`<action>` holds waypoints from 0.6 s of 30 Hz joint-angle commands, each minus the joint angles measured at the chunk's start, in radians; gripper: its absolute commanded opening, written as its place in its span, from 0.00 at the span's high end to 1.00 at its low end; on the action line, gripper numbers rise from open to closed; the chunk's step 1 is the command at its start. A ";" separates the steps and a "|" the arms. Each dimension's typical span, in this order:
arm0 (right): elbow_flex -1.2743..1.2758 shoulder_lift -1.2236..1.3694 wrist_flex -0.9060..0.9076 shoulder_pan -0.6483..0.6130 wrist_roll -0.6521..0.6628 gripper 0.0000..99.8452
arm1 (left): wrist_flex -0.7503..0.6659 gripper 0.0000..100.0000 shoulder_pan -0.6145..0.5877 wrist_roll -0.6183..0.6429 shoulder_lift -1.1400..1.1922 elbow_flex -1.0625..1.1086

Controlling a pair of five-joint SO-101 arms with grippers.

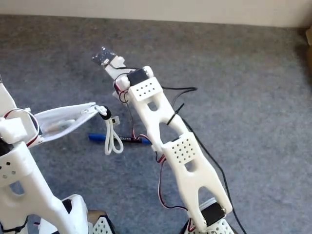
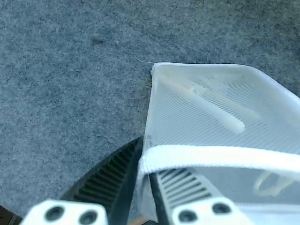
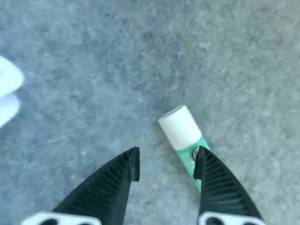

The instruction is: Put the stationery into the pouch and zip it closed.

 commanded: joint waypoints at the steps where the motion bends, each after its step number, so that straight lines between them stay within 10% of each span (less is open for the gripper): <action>1: -0.036 0.005 -0.013 0.027 0.025 0.82 | 0.000 0.99 -0.013 0.003 -0.004 -0.005; 18: -0.031 0.079 -0.088 0.058 0.026 0.82 | 0.000 0.99 -0.016 0.003 -0.004 -0.005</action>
